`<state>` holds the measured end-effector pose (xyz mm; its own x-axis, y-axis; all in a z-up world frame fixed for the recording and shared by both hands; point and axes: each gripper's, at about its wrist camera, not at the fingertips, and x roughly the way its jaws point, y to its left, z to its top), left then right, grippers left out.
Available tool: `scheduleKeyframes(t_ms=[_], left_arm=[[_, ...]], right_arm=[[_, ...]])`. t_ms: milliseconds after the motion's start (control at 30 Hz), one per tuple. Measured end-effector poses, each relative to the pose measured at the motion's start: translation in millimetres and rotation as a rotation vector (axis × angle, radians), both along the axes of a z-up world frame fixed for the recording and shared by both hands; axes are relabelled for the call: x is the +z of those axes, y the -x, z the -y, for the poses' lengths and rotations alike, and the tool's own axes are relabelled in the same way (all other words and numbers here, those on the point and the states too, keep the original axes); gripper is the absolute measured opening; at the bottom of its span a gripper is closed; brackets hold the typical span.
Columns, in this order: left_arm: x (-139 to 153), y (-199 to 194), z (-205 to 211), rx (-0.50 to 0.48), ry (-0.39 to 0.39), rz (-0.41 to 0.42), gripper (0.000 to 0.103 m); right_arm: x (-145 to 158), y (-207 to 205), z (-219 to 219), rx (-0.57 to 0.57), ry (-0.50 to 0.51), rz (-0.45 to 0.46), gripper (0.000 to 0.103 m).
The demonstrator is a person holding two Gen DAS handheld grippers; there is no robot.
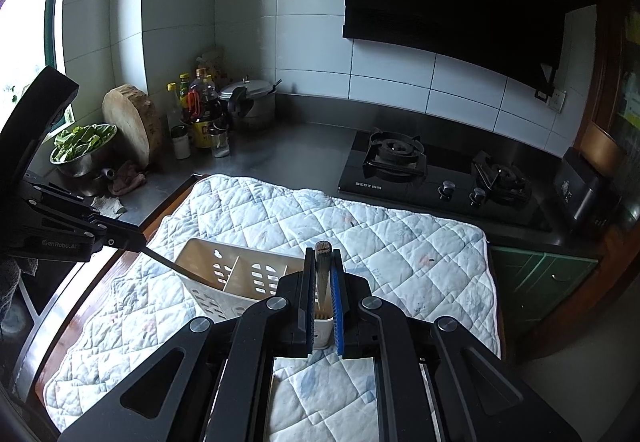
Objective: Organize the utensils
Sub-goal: 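Lower the left tool's chopstick into the holder and open while the right tool does likewise, then return the left tool to grasp a chopstick while the right tool grasps another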
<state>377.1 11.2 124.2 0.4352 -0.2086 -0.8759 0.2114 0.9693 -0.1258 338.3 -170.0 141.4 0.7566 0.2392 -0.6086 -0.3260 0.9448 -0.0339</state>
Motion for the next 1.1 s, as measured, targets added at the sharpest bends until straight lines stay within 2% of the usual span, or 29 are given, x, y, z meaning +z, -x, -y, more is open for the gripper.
scheduleKeyframes(t_ms=[67,100,133,333,533,833,1100], left_arm=[[5,6,-3,0.008,0.019,0.043,0.027],[8,9,-4,0.016,0.026,0.067,0.037],[12,14,-7,0.023,0.032,0.094,0.038],[17,51,-19,0.032,0.021,0.221,0.038],[-2,101,-35,0.059,0.027,0.299,0.038],[-58,168,-48,0.116,0.036,0.348,0.038],[-115,219,-36,0.116,0.042,0.331,0.038]], right_arm=[[-1,2,1,0.001,-0.008,0.003,0.007],[0,4,2,0.002,-0.009,0.007,0.008],[0,6,2,0.001,-0.011,0.011,0.008],[9,36,7,0.01,-0.031,0.053,0.011],[1,88,11,0.052,-0.045,0.092,0.014],[-49,157,21,0.079,-0.074,0.071,0.014],[-110,200,22,0.054,-0.052,0.035,0.014]])
